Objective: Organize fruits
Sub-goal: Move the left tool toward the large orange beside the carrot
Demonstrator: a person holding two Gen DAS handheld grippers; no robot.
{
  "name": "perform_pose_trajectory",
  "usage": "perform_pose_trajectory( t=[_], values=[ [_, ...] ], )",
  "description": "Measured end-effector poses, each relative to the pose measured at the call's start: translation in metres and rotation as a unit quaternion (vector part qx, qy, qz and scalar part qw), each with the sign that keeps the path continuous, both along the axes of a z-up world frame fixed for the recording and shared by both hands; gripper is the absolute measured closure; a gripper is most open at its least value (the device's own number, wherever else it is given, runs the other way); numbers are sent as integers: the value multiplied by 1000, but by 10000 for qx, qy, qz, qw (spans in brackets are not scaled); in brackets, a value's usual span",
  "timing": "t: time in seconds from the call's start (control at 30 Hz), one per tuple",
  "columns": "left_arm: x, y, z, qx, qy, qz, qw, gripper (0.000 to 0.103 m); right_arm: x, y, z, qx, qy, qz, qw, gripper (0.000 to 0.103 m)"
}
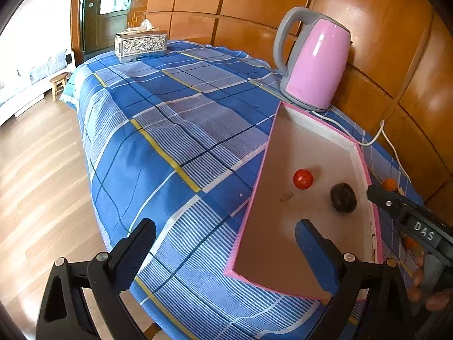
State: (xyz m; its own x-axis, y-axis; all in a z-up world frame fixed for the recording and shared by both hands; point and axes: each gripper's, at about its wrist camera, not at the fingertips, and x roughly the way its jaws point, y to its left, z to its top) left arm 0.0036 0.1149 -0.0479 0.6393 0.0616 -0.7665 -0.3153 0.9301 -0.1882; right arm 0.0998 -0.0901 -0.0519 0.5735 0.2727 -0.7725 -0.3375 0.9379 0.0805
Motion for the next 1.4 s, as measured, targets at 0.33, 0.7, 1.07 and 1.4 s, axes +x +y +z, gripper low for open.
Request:
perform_pose_trajectory(
  t=[0.33, 0.7, 1.07, 1.4],
  values=[
    [-1, -11, 7, -2, -93, -232, 9997, 4, -30, -57, 8, 46, -365, -1045, 9938, 38],
    [3, -41, 12, 103, -100, -837, 9964, 4, -55, -145, -9, 107, -204, -2312, 9726, 38],
    [17, -80, 30, 194, -250, -1568, 9871, 4, -75, -200, -19, 54, -122, -3033, 9528, 38],
    [44, -131, 43, 172, -304, -2319, 9721, 4, -88, -233, -23, -40, -138, -3489, 9371, 38]
  ],
)
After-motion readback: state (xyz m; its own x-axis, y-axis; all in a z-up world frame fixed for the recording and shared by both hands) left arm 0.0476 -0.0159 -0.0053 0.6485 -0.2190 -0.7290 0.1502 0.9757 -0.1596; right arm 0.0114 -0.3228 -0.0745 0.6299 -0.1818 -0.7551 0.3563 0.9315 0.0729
